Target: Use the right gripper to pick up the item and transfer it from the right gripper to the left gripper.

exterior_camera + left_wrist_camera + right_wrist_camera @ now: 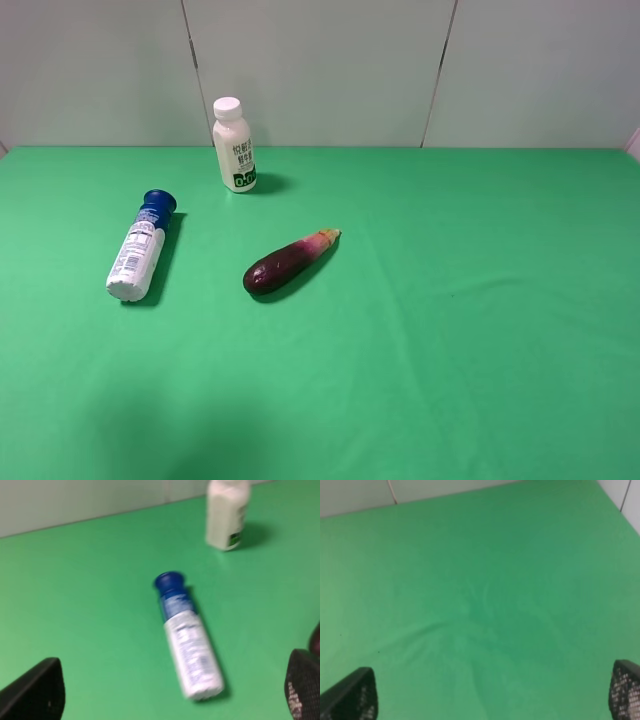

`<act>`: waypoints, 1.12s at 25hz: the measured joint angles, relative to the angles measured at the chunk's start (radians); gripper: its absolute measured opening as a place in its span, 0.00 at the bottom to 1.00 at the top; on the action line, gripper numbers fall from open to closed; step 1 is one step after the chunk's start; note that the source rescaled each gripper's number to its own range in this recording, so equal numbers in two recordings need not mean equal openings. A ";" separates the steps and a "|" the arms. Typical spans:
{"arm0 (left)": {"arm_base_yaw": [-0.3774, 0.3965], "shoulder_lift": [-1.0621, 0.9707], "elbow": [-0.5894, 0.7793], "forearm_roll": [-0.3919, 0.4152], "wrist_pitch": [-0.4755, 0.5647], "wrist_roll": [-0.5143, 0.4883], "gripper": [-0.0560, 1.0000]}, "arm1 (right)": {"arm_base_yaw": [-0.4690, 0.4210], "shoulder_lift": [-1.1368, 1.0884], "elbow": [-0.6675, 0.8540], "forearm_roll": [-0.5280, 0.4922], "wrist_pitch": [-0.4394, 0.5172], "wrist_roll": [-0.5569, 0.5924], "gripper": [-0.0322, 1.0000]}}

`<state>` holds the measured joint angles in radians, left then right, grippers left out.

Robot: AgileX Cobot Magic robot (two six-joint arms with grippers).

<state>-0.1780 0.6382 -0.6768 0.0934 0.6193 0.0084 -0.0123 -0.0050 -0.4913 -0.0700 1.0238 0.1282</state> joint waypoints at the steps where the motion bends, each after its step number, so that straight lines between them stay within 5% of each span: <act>1: 0.000 -0.036 0.007 0.024 0.032 -0.021 0.91 | 0.000 0.000 0.000 0.000 0.000 0.000 1.00; 9: 0.000 -0.303 0.063 0.063 0.216 -0.053 0.91 | 0.000 0.000 0.000 0.000 0.000 0.000 1.00; 19: 0.000 -0.352 0.064 0.036 0.513 -0.053 0.91 | 0.000 0.000 0.000 0.000 0.000 0.000 1.00; 28: 0.000 -0.352 0.066 -0.069 0.531 -0.053 0.91 | 0.000 0.000 0.000 0.000 0.000 0.000 1.00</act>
<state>-0.1780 0.2862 -0.6103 0.0244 1.1504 -0.0441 -0.0123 -0.0050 -0.4913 -0.0700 1.0238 0.1282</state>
